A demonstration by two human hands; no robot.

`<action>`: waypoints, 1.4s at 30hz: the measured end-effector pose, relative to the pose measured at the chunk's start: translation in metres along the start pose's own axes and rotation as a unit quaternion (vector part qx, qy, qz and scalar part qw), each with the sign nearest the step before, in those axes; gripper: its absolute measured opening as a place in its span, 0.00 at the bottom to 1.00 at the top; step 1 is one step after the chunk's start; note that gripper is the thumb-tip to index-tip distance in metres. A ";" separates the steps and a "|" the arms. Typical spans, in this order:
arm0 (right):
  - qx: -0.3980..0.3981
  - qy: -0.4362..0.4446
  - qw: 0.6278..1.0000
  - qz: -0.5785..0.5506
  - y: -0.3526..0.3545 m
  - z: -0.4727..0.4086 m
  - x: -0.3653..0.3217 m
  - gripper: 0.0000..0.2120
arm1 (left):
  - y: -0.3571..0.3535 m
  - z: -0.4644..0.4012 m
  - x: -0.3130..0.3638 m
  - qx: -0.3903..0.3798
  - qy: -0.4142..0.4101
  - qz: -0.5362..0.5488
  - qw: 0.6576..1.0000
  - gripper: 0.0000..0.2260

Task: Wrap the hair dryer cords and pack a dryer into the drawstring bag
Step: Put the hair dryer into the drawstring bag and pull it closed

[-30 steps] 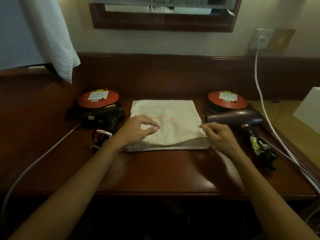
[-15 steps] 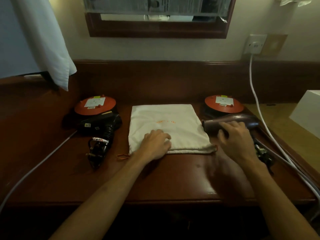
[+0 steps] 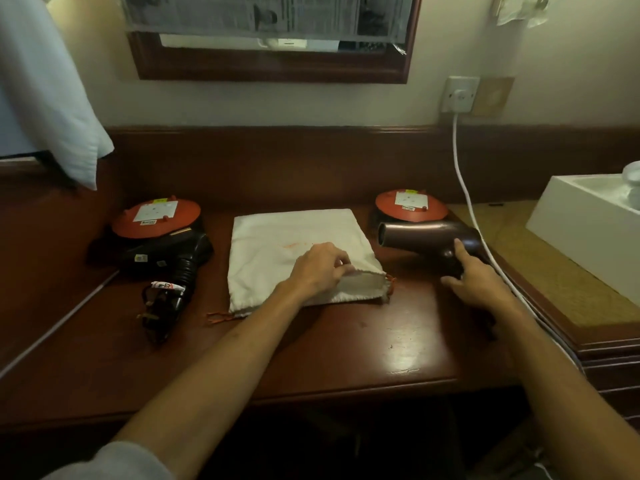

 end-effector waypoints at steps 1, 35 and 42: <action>0.006 0.013 1.000 -0.019 0.002 0.009 0.002 0.44 | 0.004 -0.005 0.001 -0.011 -0.009 0.017 1.000 0.12; -0.102 0.146 0.984 0.025 -0.075 0.085 -0.126 0.46 | 0.048 -0.033 0.058 -0.009 -0.127 0.072 0.989 0.09; 0.011 0.125 0.991 -0.039 -0.072 0.083 -0.146 0.27 | 0.047 -0.019 0.091 -0.030 -0.191 0.074 0.978 0.09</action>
Point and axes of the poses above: each hand's wrist, its own z-axis away from the middle knuckle, its own y-axis out of the back of the hand, x = y × z, the point moved 9 cm from there along -z, towards the middle knuckle, and after that the axes turned 1 degree about -z, right-handed, at the moved point
